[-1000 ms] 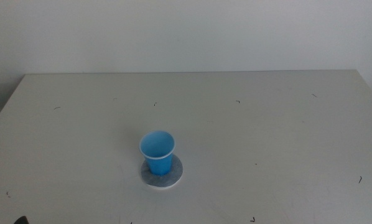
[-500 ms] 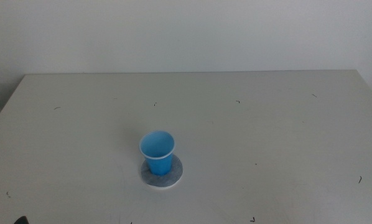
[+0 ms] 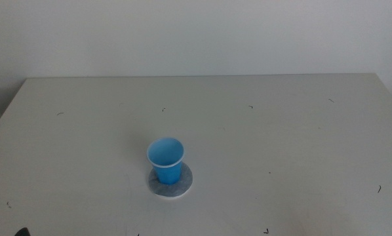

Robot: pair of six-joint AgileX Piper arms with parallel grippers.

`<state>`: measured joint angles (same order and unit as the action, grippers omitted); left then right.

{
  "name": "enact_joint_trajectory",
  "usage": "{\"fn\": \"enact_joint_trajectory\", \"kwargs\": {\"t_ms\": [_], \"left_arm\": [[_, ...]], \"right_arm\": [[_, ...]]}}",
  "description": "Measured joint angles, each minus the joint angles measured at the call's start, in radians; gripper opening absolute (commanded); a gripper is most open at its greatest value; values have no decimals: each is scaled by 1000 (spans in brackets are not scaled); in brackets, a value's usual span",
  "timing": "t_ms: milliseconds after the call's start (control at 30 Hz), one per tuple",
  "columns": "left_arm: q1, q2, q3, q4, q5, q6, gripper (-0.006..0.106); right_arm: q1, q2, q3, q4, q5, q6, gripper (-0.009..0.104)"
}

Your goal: Place an empty cup on a cup mat.

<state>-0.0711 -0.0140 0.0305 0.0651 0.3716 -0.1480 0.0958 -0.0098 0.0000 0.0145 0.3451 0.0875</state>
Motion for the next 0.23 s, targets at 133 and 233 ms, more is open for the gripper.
{"fn": "enact_joint_trajectory", "kwargs": {"t_ms": [133,233], "left_arm": [[0,0,0,0,0,0,105],[0,0,0,0,0,0,105]], "right_arm": [[0,0,25,-3,0,0,94],[0,0,28,-7,1,0,94]]}}
